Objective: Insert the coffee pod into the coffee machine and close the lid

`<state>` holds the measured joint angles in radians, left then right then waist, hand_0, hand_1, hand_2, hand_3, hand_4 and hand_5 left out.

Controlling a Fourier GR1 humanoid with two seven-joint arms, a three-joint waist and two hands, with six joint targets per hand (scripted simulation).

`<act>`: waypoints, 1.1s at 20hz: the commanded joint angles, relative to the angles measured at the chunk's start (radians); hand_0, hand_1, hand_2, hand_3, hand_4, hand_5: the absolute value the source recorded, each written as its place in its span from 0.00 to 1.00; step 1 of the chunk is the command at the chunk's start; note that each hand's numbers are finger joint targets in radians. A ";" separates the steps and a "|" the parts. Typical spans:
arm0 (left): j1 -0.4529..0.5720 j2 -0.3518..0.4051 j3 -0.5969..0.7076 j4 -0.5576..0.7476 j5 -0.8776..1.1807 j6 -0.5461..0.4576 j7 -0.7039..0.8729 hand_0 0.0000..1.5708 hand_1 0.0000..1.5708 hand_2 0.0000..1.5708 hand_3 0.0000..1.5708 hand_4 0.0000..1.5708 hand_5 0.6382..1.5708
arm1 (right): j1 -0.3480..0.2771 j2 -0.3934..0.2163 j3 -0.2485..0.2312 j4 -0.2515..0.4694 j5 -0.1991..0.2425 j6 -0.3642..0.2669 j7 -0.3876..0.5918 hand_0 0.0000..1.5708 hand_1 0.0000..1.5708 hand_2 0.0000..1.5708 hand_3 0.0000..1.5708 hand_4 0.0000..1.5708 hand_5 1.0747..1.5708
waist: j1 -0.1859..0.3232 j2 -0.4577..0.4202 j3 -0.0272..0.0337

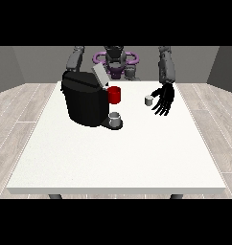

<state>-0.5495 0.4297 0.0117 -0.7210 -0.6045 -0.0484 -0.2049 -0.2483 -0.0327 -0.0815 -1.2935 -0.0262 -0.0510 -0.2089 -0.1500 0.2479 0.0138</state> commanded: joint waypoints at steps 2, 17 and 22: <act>0.003 -0.050 -0.046 0.039 -0.046 0.001 -0.011 0.75 0.75 0.77 0.69 0.00 1.00 | 0.029 -0.006 0.008 0.012 -0.002 0.024 -0.029 0.00 0.00 0.00 0.00 0.21 1.00 | -0.030 -0.012 -0.0140; 0.006 -0.154 -0.093 0.015 -0.130 0.058 0.008 0.85 0.85 0.89 0.84 0.39 1.00 | 0.003 -0.041 -0.054 0.126 -0.032 0.022 -0.039 0.00 0.00 0.00 0.00 0.25 1.00 | 0.013 -0.080 -0.0139; -0.031 -0.137 -0.052 0.020 -0.093 0.009 -0.073 0.87 0.87 0.91 0.87 0.43 1.00 | 0.007 -0.020 -0.042 0.142 -0.033 0.006 -0.026 0.00 0.00 0.00 0.00 0.18 1.00 | 0.030 -0.107 -0.0140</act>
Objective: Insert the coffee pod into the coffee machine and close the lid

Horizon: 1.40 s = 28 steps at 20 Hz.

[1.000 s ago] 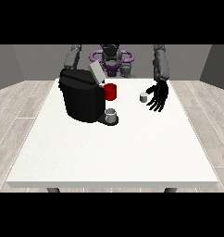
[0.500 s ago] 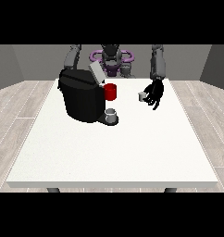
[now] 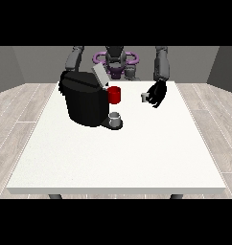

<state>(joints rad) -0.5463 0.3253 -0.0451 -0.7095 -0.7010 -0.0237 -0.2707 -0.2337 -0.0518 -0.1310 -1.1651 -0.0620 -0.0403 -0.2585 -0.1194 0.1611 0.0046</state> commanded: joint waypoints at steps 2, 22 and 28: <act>0.012 -0.042 0.005 0.016 0.007 -0.022 -0.050 0.77 0.77 0.84 0.85 0.43 1.00 | 0.037 -0.002 0.000 0.021 -0.007 0.003 0.004 0.00 0.00 0.00 0.00 0.18 1.00 | 0.013 -0.051 -0.0047; -0.160 -0.081 0.092 -0.119 0.108 -0.231 0.127 0.92 0.92 0.92 0.88 0.38 1.00 | 0.052 -0.058 0.002 0.046 -0.008 0.047 -0.011 0.00 0.00 0.00 0.00 0.20 1.00 | 0.004 -0.146 -0.0047; -0.243 -0.085 0.093 -0.167 0.116 -0.309 0.227 0.93 0.93 0.93 0.89 0.40 1.00 | 0.071 -0.018 0.019 0.087 0.019 0.007 -0.051 0.00 0.00 0.00 0.00 0.13 1.00 | 0.014 -0.148 -0.0044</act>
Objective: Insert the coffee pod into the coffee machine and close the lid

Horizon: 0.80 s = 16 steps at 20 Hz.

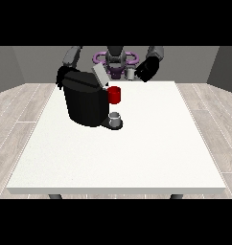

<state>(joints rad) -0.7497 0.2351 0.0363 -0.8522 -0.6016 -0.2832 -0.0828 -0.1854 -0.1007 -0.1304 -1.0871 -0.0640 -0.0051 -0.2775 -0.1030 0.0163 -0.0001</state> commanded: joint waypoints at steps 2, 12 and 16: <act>-0.058 0.000 0.041 -0.031 0.033 -0.020 0.043 0.87 0.87 0.89 0.86 0.42 1.00 | 0.012 -0.010 -0.019 0.008 -0.033 0.040 -0.044 0.00 0.00 0.00 0.00 0.12 1.00 | -0.020 0.011 0.0003; -0.184 0.000 0.108 0.014 0.065 0.021 0.114 0.86 0.86 0.89 0.84 0.39 1.00 | -0.046 -0.023 0.002 0.005 -0.036 0.096 -0.067 0.00 0.00 0.00 0.00 0.09 1.00 | -0.083 0.117 0.0001; -0.293 0.070 0.164 0.049 0.071 0.053 0.112 0.93 0.93 0.93 0.87 0.42 1.00 | -0.138 -0.049 0.028 -0.021 -0.041 0.166 -0.071 0.00 0.00 0.00 0.00 0.00 1.00 | -0.132 0.229 0.0000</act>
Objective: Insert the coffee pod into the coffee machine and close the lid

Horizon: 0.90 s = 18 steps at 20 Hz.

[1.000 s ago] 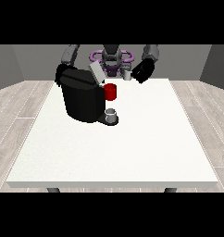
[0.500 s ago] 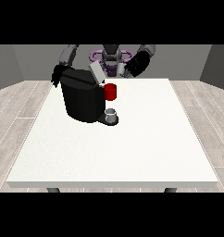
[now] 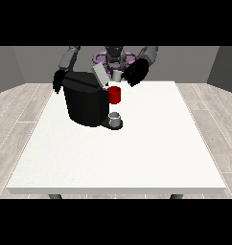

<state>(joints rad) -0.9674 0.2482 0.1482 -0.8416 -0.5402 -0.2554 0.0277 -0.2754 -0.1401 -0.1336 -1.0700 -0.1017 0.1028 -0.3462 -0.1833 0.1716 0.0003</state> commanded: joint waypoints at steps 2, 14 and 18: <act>-0.063 0.025 0.029 0.030 0.003 0.027 0.028 0.91 0.91 0.93 0.84 0.40 1.00 | -0.026 -0.028 0.000 0.023 -0.022 0.088 -0.047 0.00 0.00 0.00 0.00 0.04 1.00 | -0.025 0.059 0.0001; -0.182 0.105 0.102 0.104 0.046 0.051 0.010 0.92 0.92 0.94 0.88 0.39 1.00 | -0.127 -0.026 -0.004 0.040 -0.015 0.065 -0.024 0.00 0.00 0.00 0.00 0.15 1.00 | -0.078 0.160 -0.0001; -0.207 0.178 0.072 0.093 0.017 0.001 -0.041 0.91 0.91 0.93 0.85 0.40 1.00 | -0.138 -0.040 -0.004 0.074 0.014 0.063 -0.098 0.00 0.00 0.00 0.00 0.12 1.00 | -0.055 0.232 0.0004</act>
<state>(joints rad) -1.1449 0.3742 0.2357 -0.7507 -0.5056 -0.2298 0.0283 -0.3985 -0.1597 -0.1272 -1.0220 -0.0931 0.1472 -0.3873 -0.2400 0.3342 0.0007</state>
